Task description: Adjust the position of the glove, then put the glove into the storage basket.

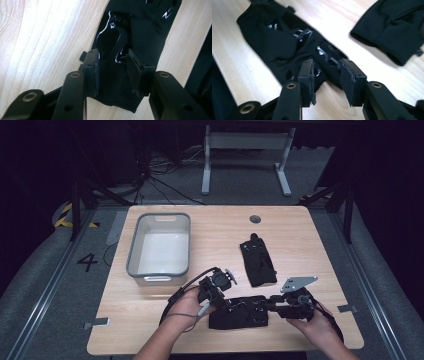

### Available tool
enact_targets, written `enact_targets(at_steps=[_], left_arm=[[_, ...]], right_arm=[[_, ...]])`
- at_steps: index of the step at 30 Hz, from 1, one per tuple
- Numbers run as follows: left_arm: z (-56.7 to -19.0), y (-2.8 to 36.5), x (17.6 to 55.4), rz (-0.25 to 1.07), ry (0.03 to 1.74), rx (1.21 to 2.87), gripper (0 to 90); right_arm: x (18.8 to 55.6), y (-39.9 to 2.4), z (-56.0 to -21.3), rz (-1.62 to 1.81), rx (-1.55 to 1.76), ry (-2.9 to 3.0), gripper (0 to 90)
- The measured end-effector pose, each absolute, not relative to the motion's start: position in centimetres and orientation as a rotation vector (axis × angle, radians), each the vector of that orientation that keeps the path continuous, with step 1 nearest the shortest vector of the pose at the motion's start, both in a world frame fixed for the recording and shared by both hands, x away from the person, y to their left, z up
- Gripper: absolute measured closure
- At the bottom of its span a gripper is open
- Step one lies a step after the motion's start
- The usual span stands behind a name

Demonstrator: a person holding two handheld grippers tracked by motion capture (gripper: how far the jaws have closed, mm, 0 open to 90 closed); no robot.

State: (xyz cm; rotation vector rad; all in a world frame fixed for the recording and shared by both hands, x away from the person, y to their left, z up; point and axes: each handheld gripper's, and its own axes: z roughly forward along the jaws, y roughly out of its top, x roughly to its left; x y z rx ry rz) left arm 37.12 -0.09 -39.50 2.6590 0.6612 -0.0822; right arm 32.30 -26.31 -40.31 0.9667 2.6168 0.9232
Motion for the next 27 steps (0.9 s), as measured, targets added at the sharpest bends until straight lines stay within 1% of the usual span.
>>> enact_targets(at_steps=[2, 5, 8, 10, 14, 22, 27], left_arm=[[-39.3, 0.1, 37.2, -0.060, 0.682, 2.644, 62.1], [-38.8, 0.6, 37.5, -0.043, 0.717, 2.602, 62.5], [-38.6, 0.9, 37.7, -0.035, 0.753, 2.568, 61.6], [-38.4, 1.2, 37.8, -0.014, 0.779, 2.539, 59.2], [-37.7, 2.0, 37.9, 0.001, 0.797, 2.479, 58.7], [-37.6, 2.9, 38.1, 0.006, 0.830, 2.452, 58.2], [-37.3, 3.7, 38.2, 0.014, 0.849, 2.432, 57.8]], right_arm=[[32.6, -26.4, -40.3, 0.928, 0.973, 2.608, 65.1], [33.5, -26.9, -40.2, 0.924, 0.992, 2.587, 69.8], [33.8, -27.0, -40.0, 0.922, 0.993, 2.579, 71.2], [34.1, -27.2, -39.8, 0.926, 0.990, 2.566, 71.2], [34.5, -27.8, -39.1, 0.946, 0.993, 2.540, 70.7], [35.7, -28.5, -38.9, 0.942, 1.024, 2.527, 70.5], [37.0, -28.8, -38.4, 0.954, 1.035, 2.508, 68.8]])
